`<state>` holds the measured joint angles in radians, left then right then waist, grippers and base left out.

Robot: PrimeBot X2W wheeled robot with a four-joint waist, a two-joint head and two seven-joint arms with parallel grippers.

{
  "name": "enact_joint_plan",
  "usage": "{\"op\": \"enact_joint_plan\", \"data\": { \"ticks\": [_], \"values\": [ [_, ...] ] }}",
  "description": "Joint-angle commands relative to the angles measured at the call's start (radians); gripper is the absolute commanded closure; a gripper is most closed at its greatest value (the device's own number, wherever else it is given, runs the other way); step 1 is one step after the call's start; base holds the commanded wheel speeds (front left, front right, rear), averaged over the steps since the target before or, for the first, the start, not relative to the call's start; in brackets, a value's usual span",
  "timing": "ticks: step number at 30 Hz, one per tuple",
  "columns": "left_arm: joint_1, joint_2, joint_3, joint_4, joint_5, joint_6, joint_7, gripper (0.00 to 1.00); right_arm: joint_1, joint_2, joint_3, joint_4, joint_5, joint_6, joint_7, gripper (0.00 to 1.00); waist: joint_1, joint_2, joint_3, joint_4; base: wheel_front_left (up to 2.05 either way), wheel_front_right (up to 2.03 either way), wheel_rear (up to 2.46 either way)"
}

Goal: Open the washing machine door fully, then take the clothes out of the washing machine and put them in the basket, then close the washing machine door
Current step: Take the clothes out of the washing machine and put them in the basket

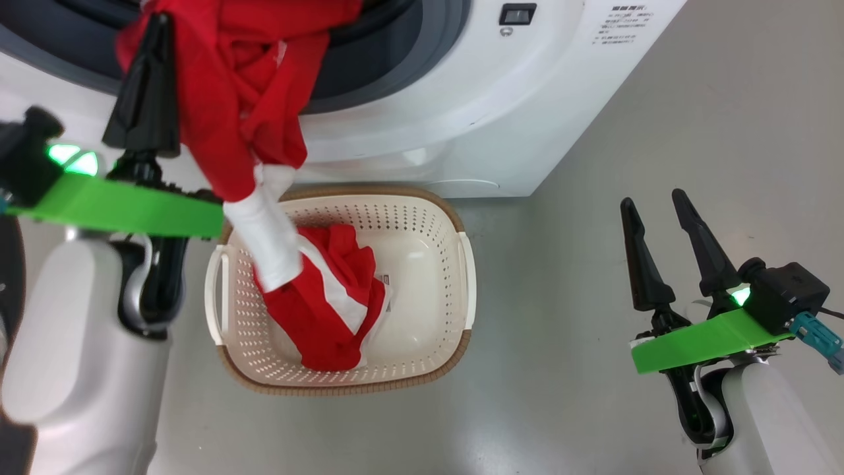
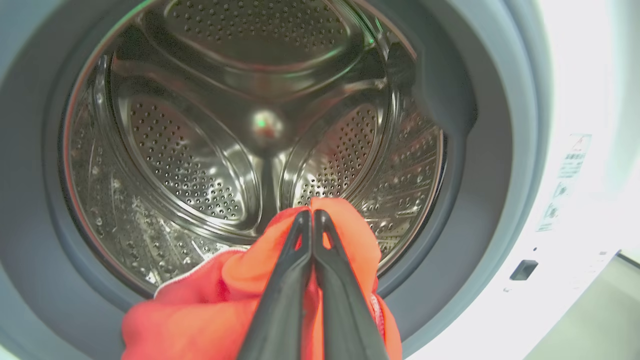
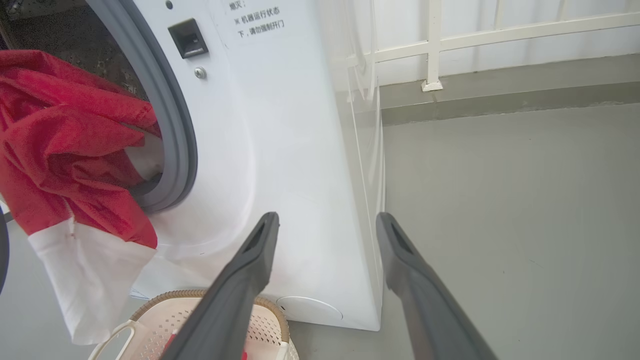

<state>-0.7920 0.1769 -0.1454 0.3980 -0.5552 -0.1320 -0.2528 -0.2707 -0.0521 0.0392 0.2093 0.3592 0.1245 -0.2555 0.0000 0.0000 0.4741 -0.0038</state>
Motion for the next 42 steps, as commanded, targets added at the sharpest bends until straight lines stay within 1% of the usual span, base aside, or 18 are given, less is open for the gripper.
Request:
{"op": "enact_joint_plan", "data": {
  "ticks": [1,2,3,12,16,19,22,26,27,33,36,42],
  "values": [
    [0.033,0.031,0.051,-0.071,0.014,0.001,-0.009,1.00,0.022,0.002,0.017,-0.020,-0.008,0.006,-0.006,0.00,0.0000,0.0000,-0.007,0.004,0.00,0.00,0.00],
    [0.054,0.026,0.065,-0.104,0.017,0.001,-0.009,1.00,0.024,0.002,0.017,-0.019,-0.008,0.006,-0.006,0.00,0.0000,0.0000,-0.010,0.005,0.00,0.00,0.00],
    [0.092,0.018,0.087,-0.170,0.025,0.001,-0.009,1.00,0.028,0.002,0.017,-0.019,-0.008,0.006,-0.006,0.00,0.0000,0.0000,-0.015,0.006,0.00,0.00,0.00],
    [0.228,-0.014,0.137,-0.434,0.065,0.001,-0.009,1.00,0.041,0.002,0.020,-0.018,-0.008,0.006,-0.006,0.00,0.0000,0.0000,-0.028,0.014,0.00,0.00,0.00],
    [0.290,-0.019,0.135,-0.502,0.074,0.007,-0.008,1.00,0.043,0.002,0.025,-0.018,-0.008,0.006,-0.006,0.00,0.0000,0.0000,-0.030,0.012,0.00,0.00,0.00],
    [0.338,-0.024,0.119,-0.507,0.078,0.010,0.001,1.00,0.043,0.002,0.028,-0.017,-0.008,0.006,-0.006,0.00,0.0000,0.0000,-0.028,0.009,0.00,0.00,0.00],
    [0.380,-0.032,0.101,-0.466,0.081,0.010,0.002,1.00,0.041,0.002,0.031,-0.018,-0.006,0.006,-0.006,0.00,0.0000,0.0000,-0.022,0.005,0.00,0.00,0.00],
    [0.398,-0.038,0.070,-0.336,0.090,0.008,-0.002,1.00,0.033,0.002,0.034,-0.021,-0.005,0.006,-0.006,0.00,0.0000,0.0000,-0.003,0.001,0.00,0.00,0.00],
    [0.398,-0.038,0.070,-0.336,0.090,0.008,-0.002,1.00,0.033,0.002,0.034,-0.021,-0.005,0.006,-0.006,0.00,0.0000,0.0000,-0.003,0.001,0.00,0.00,0.00],
    [0.335,-0.045,0.037,-0.087,0.099,0.003,-0.008,1.00,0.011,0.002,0.037,-0.026,-0.004,0.006,-0.006,0.00,0.0000,0.0000,0.034,-0.009,0.00,0.00,0.00],
    [0.292,-0.044,0.019,0.010,0.114,0.002,-0.008,1.00,0.002,0.002,0.035,-0.031,-0.003,0.006,-0.006,0.00,0.0000,0.0000,0.056,-0.017,0.00,0.00,0.00],
    [0.219,-0.027,-0.061,0.174,0.120,0.002,-0.009,1.00,-0.016,0.002,0.039,-0.038,0.004,0.006,-0.006,0.00,0.0000,0.0000,0.102,-0.036,0.00,0.00,0.00]
  ]
}}
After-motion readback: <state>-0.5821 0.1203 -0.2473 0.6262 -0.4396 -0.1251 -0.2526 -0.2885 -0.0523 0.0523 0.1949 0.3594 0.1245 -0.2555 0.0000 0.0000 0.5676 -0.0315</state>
